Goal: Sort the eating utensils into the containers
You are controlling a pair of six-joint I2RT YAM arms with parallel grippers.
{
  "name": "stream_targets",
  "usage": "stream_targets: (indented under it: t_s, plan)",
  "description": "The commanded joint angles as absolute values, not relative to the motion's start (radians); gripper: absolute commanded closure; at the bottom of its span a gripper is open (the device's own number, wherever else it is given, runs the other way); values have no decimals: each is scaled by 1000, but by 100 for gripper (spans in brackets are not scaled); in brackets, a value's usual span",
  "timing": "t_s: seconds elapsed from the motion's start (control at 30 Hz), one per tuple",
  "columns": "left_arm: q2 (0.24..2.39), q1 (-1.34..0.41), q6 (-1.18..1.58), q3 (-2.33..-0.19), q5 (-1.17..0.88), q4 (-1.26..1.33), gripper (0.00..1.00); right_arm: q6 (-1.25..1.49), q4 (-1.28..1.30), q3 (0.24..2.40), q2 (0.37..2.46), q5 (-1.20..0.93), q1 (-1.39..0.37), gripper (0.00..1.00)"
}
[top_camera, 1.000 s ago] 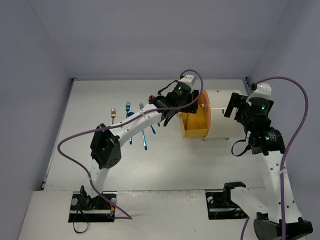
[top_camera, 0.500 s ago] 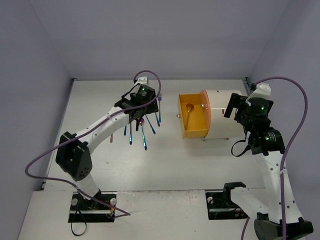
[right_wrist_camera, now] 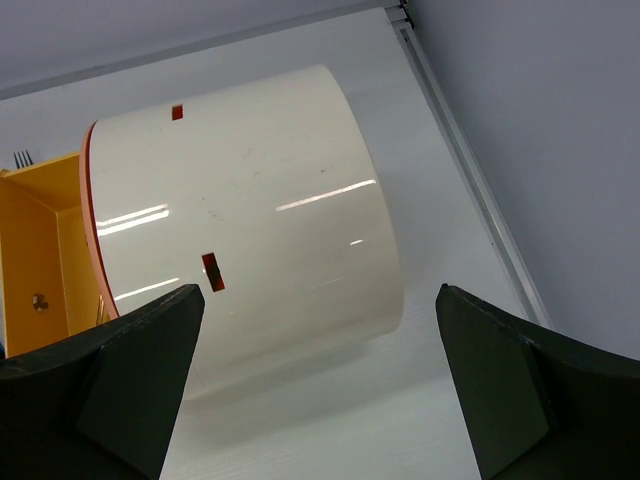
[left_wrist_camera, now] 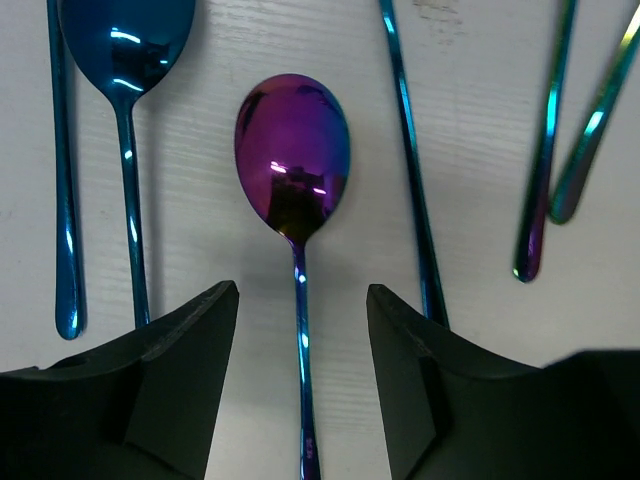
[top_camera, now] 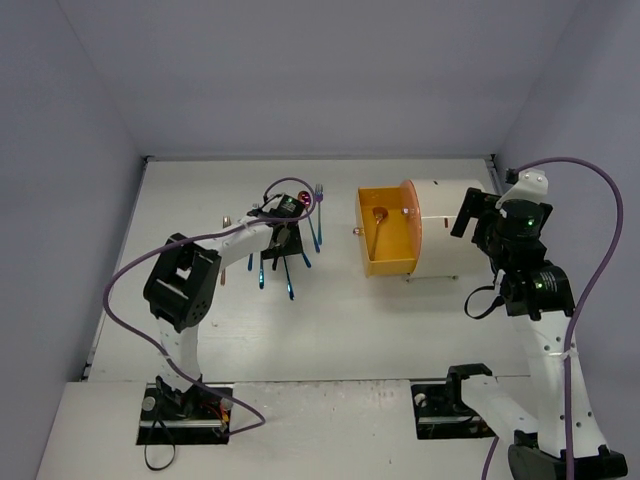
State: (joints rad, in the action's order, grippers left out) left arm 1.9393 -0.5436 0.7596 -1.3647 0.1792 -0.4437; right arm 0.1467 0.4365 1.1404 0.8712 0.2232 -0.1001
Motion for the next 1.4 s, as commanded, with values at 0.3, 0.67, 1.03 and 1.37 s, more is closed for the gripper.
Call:
stream_targets:
  t_s: [0.3,0.67,1.03,1.37]
  plan:
    - [1930,-520,784,-1399,191,-420,98,115,405,1154,832,275,-115,0]
    - [1708,-610,678,-1595,164,-391,100,97,405,1171,814,253,-121,0]
    - [1846,-760,617,-1908,-29,-276,100,76,404,1190,773,207,-122,0]
    - [2057,-803,609,-2112,-60,-233,100,66,407,1181,734,209,-124,0]
